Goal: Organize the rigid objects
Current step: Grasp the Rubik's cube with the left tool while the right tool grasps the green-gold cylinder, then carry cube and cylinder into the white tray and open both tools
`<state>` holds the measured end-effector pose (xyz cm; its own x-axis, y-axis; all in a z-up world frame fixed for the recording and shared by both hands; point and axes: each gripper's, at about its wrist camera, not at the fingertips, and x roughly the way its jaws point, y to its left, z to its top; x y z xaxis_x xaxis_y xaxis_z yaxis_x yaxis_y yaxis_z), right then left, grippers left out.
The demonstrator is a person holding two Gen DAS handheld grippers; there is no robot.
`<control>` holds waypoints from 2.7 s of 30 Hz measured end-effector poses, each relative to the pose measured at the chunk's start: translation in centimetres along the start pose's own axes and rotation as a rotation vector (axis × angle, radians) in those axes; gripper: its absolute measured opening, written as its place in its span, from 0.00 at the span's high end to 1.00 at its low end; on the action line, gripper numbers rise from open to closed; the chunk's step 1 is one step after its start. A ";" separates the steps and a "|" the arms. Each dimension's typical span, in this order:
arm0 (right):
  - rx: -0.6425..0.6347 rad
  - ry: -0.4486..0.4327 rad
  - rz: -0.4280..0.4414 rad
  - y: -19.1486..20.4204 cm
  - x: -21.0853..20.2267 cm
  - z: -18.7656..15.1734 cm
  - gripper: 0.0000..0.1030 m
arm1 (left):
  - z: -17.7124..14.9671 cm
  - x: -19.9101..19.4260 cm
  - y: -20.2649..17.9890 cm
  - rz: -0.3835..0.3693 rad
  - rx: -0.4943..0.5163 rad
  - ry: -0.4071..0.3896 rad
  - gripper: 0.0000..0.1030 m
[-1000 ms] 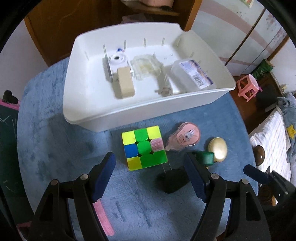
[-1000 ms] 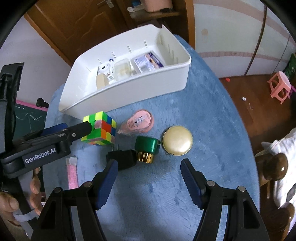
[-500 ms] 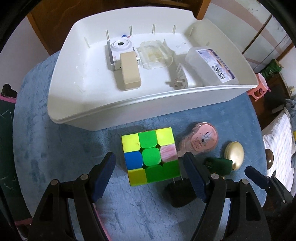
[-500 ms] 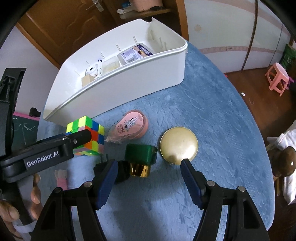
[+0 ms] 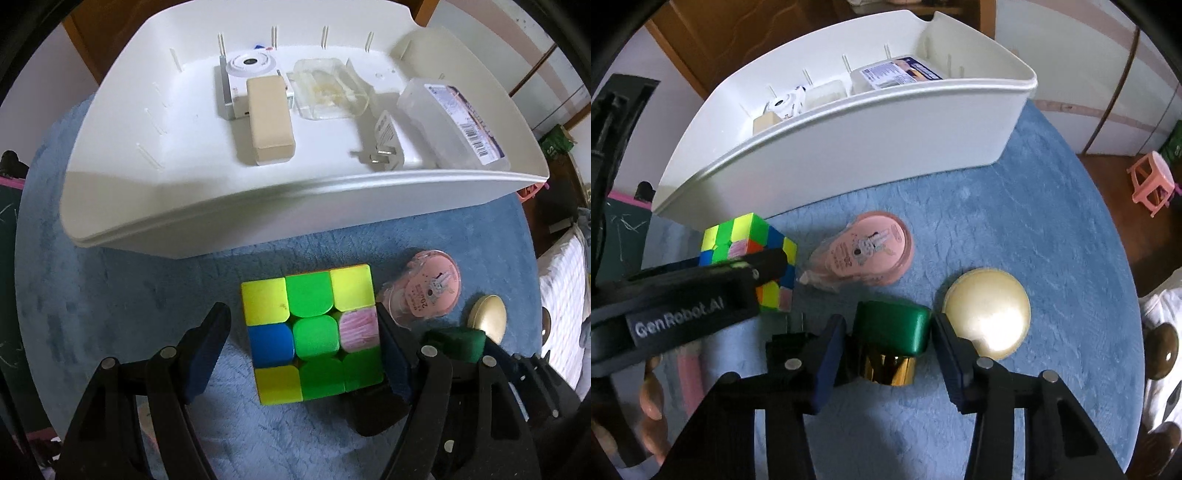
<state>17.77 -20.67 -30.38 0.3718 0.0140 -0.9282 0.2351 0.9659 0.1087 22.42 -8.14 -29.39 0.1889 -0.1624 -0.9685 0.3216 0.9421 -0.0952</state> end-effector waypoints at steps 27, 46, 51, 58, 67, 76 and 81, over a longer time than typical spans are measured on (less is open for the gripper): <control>-0.032 -0.051 0.010 -0.8 -5.8 -1.1 0.61 | -1.9 -7.8 -1.1 -0.109 0.024 -0.138 0.40; -0.033 -0.273 0.073 -0.2 -16.2 3.6 0.61 | 0.4 -19.5 0.2 -0.170 -0.051 -0.386 0.40; -0.050 -0.372 0.044 -0.6 -18.6 7.5 0.61 | 2.2 -21.2 0.6 -0.154 -0.072 -0.460 0.40; -0.057 -0.460 0.032 -0.9 -19.9 12.8 0.61 | 5.4 -22.5 1.2 -0.115 -0.094 -0.554 0.40; -0.102 -0.369 0.062 1.3 -13.6 17.1 0.61 | 10.4 -18.3 3.2 -0.022 -0.143 -0.538 0.40; -0.216 -0.220 0.061 4.0 -4.9 16.4 0.61 | 11.0 -9.1 4.1 0.063 -0.144 -0.327 0.40; -0.285 -0.152 0.066 5.4 -1.6 15.4 0.61 | 10.4 -6.6 4.3 0.114 -0.113 -0.267 0.40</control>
<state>32.23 -19.46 -22.83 0.5123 0.0605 -0.8567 -0.0465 0.9980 0.0427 32.18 -6.04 -20.98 0.4598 -0.1113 -0.8811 0.1820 0.9829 -0.0291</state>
